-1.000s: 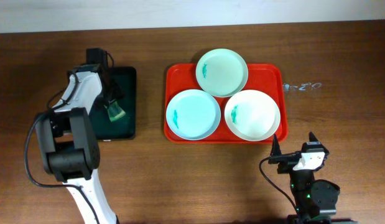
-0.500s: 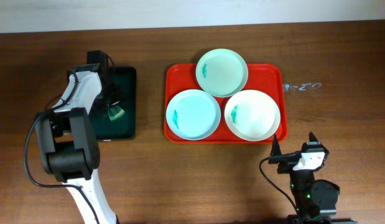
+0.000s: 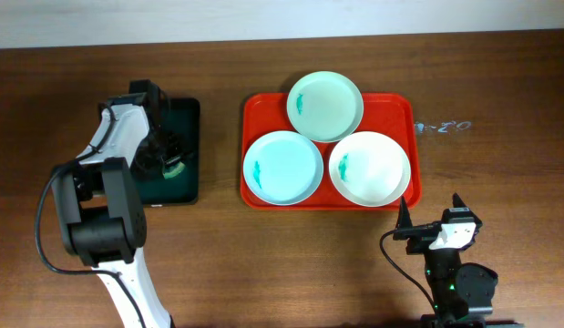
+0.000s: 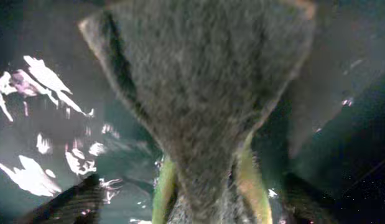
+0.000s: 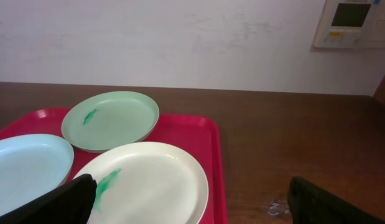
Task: Clean dirty plates on tray and stack at the side
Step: 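Reach left gripper to the black tray and grasp the sponge, then carry the sponge with left gripper onto the light blue plate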
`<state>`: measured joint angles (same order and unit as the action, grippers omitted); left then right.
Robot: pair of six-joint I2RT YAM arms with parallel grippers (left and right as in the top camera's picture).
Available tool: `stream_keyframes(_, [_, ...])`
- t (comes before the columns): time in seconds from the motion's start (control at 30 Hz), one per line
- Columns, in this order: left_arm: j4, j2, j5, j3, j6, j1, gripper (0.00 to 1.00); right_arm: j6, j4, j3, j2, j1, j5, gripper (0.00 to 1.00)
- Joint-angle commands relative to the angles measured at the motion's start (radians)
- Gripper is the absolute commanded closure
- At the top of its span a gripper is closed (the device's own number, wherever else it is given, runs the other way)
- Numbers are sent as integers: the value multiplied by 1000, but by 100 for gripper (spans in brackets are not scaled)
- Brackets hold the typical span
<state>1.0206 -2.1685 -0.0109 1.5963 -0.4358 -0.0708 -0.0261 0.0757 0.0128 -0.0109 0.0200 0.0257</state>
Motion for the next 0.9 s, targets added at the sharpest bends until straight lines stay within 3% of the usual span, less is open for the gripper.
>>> stream_keyframes(0.0, [16, -10, -3, 8, 3, -4, 70, 8, 3, -7, 7, 6, -8, 2])
stream_keyframes(0.03, [11, -10, -4, 8, 3, -4, 97, 8, 3, -7, 7, 6, -8, 2])
stream_keyframes(0.07, [1, -10, -4, 8, 3, -4, 100, 8, 3, -7, 7, 6, -8, 2])
stream_keyframes(0.1, [-15, -10, -7, 8, 3, -4, 64, 8, 3, -7, 7, 6, -8, 2])
stream_keyframes(0.13, [-40, -10, -16, 8, 3, -4, 1, 8, 3, -7, 7, 6, -8, 2])
stream_keyframes(0.27, [-92, -10, -168, 8, 4, -4, 1, 8, 3, -7, 7, 6, -8, 2])
stream_keyframes(0.3, [-93, -10, -170, 8, 3, -4, 5, 8, 3, -7, 7, 6, -8, 2])
stream_keyframes(0.37, [-92, -10, -169, 8, 3, -4, 30, 8, 3, -7, 7, 6, -8, 2])
stream_keyframes(0.47, [-31, -10, -169, 26, 3, -4, 93, 8, 3, -7, 7, 6, -8, 2])
stream_keyframes(0.5, [-2, -10, -169, 45, 3, -4, 100, 8, 3, -7, 7, 6, -8, 2])
stream_keyframes(0.6, [168, -10, -169, 213, 3, -4, 100, 8, 3, -7, 7, 6, -8, 2])
stream_keyframes(0.73, [505, -10, -128, 737, 3, -3, 100, 8, 3, -7, 7, 6, -8, 2])
stream_keyframes(0.8, [532, -10, -125, 807, 3, -3, 100, 8, 3, -7, 7, 6, -8, 2])
stream_keyframes(0.87, [496, -24, -124, 726, 2, -3, 100, 8, 3, -7, 7, 6, -8, 2])
